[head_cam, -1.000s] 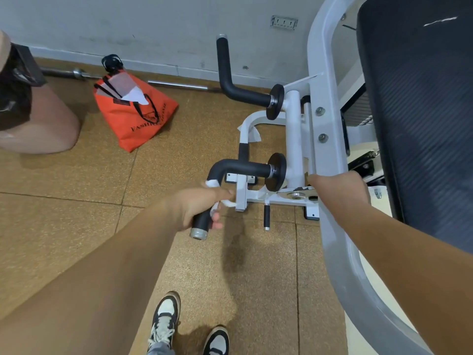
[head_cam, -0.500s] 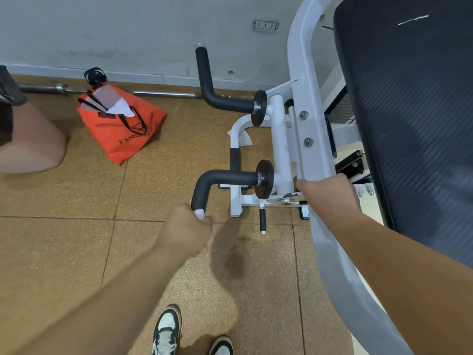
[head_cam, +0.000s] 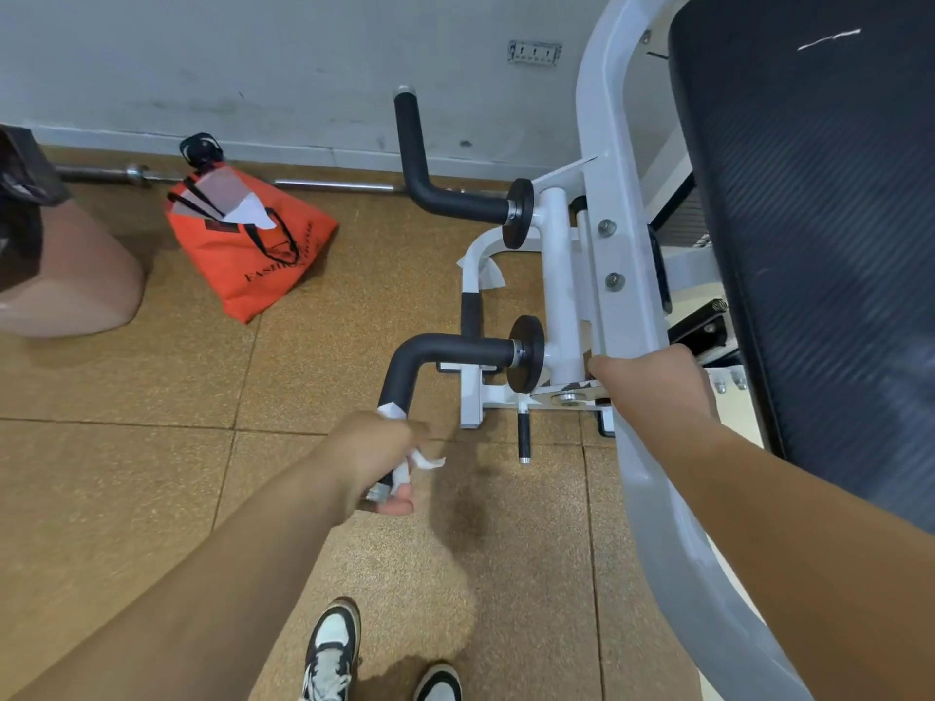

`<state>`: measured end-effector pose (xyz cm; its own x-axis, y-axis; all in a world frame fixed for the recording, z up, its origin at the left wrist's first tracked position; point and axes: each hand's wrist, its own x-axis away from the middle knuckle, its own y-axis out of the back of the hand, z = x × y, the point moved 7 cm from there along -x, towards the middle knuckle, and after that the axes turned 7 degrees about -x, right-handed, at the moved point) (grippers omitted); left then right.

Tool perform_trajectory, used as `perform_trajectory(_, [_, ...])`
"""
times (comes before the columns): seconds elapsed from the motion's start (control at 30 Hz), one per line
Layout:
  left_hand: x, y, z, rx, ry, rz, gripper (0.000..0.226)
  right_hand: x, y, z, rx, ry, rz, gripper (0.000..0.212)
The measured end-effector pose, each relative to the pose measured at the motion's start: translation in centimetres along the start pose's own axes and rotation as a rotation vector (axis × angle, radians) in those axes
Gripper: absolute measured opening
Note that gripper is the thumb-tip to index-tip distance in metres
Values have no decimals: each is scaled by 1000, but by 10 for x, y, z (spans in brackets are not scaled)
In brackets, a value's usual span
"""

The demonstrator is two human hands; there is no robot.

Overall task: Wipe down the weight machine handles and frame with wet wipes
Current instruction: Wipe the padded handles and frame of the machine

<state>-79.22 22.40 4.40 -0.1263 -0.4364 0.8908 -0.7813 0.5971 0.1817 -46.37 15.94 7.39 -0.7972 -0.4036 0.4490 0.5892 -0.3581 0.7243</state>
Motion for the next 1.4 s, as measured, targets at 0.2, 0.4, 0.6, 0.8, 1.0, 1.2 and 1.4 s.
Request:
perform_trajectory(0.2, [11, 10, 9, -398, -208, -386, 9, 3, 2, 1, 5, -1, -5, 59])
perform_trajectory(0.4, [-15, 9, -41, -278, -55, -261, 3, -1, 0, -3, 38, -12, -11, 60])
perform_trajectory(0.6, [-42, 8, -104, -660, -142, -319, 14, -1, 2, 0, 58, 3, -20, 54])
perform_trajectory(0.8, [-42, 11, -102, -674, -223, -378, 20, 5, 4, 2, 32, -4, -5, 54])
perform_trajectory(1.0, [-2, 5, -30, -235, -65, -235, 10, 12, 5, 7, 16, -19, 3, 56])
perform_trajectory(1.2, [10, 5, 3, -188, -53, -292, 9, 13, 7, 9, 29, -13, 5, 53])
perform_trajectory(1.4, [-26, 9, -71, -278, -103, -292, 6, 8, 7, 8, 65, -12, -4, 51])
